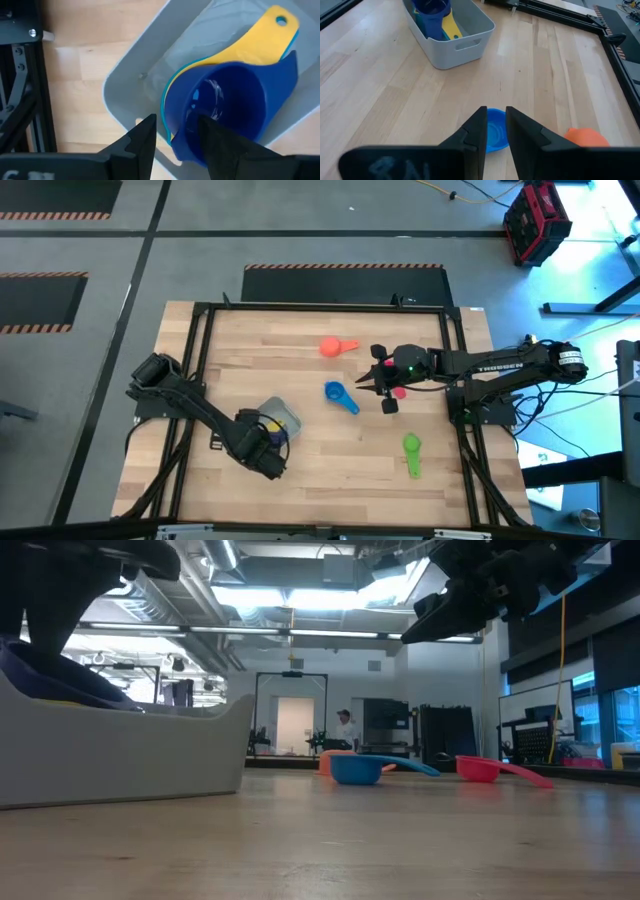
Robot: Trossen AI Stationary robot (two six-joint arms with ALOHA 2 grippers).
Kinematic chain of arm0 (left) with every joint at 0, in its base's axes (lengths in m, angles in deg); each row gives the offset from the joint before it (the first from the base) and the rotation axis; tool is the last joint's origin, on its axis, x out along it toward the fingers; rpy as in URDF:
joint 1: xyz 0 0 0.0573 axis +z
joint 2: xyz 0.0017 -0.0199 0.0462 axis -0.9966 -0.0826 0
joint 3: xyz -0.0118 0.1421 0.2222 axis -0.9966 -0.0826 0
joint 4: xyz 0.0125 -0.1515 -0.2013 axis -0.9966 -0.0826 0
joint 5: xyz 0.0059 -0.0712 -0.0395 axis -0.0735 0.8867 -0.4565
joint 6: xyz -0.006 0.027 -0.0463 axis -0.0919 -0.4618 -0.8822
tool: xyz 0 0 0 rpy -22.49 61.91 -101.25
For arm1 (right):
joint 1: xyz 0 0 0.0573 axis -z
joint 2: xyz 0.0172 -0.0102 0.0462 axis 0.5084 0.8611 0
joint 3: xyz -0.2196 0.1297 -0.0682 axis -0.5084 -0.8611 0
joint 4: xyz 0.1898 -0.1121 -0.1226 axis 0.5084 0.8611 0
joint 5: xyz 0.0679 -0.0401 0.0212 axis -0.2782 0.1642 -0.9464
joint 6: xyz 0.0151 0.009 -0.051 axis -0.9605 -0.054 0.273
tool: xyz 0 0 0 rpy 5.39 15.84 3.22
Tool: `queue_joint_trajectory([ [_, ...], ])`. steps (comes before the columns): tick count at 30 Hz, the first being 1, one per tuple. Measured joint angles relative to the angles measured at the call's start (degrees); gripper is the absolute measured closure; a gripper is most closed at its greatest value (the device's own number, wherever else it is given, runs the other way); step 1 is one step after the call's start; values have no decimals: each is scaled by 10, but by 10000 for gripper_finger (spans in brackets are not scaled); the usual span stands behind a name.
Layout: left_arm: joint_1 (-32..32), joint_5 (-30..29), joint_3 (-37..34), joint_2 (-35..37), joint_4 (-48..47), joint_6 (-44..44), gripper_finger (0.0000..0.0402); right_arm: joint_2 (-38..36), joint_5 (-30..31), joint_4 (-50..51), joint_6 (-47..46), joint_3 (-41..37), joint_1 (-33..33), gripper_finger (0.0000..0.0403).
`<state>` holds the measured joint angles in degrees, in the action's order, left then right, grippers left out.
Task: Nest measuring cups in basket
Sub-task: Stack the violet measuring cup on the yellow measuring cup in the gray bin
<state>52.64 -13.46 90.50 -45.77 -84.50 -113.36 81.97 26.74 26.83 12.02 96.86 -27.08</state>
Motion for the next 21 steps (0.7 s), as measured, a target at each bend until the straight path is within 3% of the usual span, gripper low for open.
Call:
queue_joint_trajectory([
  [9, 20, -19, 0, 6, -26, 92, 264, 0, 0, 0, 0, 0, 0, 327],
  [16, 64, -18, 0, 10, -26, 244, 264, 0, 0, 0, 0, 0, 0, 327],
  [21, 96, 25, 0, 10, -24, 372, 264, 0, 0, 0, -2, 0, 0, 327],
])
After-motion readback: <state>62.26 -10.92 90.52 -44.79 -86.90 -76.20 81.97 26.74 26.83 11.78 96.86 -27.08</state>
